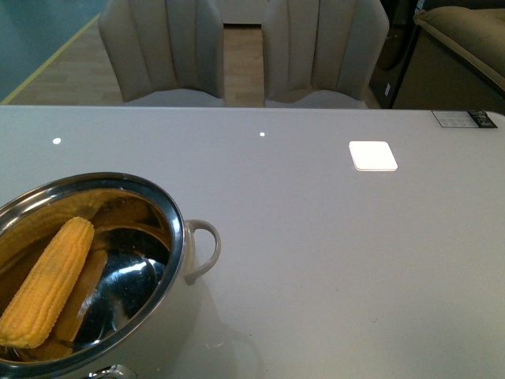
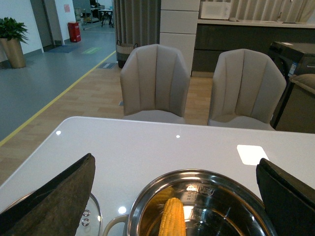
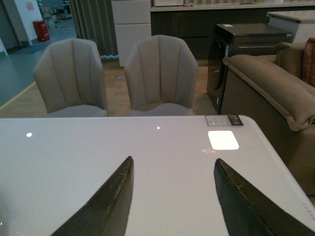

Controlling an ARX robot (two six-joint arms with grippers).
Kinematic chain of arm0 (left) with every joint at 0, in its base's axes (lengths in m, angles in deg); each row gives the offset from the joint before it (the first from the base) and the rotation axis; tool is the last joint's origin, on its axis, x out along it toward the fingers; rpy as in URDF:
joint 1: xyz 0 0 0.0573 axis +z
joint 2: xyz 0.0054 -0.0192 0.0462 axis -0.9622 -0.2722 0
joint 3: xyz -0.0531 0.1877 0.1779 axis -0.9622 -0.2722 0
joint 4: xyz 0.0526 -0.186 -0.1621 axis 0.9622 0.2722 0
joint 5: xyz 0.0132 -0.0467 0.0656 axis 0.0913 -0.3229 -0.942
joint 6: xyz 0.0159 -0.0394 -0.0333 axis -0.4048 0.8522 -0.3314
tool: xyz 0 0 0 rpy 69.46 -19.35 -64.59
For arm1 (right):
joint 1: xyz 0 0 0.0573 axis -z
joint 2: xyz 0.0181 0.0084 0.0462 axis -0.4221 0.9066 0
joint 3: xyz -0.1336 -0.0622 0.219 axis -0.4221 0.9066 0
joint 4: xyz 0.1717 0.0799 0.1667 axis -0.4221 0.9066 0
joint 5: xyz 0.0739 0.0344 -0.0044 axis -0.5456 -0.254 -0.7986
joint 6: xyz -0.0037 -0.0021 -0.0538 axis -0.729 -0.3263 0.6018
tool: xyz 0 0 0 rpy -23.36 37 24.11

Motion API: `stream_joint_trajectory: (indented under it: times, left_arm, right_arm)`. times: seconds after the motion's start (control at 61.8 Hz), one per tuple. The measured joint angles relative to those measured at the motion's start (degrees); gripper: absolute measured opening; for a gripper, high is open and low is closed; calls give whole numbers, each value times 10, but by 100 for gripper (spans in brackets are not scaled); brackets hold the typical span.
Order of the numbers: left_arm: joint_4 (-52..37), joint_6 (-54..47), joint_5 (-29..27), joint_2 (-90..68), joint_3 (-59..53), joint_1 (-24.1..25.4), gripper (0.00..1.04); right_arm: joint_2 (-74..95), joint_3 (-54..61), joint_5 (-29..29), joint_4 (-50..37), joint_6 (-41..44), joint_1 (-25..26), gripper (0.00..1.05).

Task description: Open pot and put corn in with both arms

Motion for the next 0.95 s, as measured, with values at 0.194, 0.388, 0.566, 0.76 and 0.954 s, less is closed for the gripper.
stream_joint_trajectory:
  times: [0.194, 0.388, 0.566, 0.76, 0.954]
  left_arm:
    - [0, 0, 0, 0, 0, 0, 98]
    - [0, 0, 0, 0, 0, 0, 98]
    - [0, 0, 0, 0, 0, 0, 98]
    - [0, 0, 0, 0, 0, 0, 98]
    - [0, 0, 0, 0, 0, 0, 98]
  right_arm:
    - [0, 0, 0, 0, 0, 0, 97]
    - [0, 0, 0, 0, 0, 0, 96]
    - [0, 0, 0, 0, 0, 0, 96]
    - [0, 0, 0, 0, 0, 0, 96]
    - [0, 0, 0, 0, 0, 0, 96]
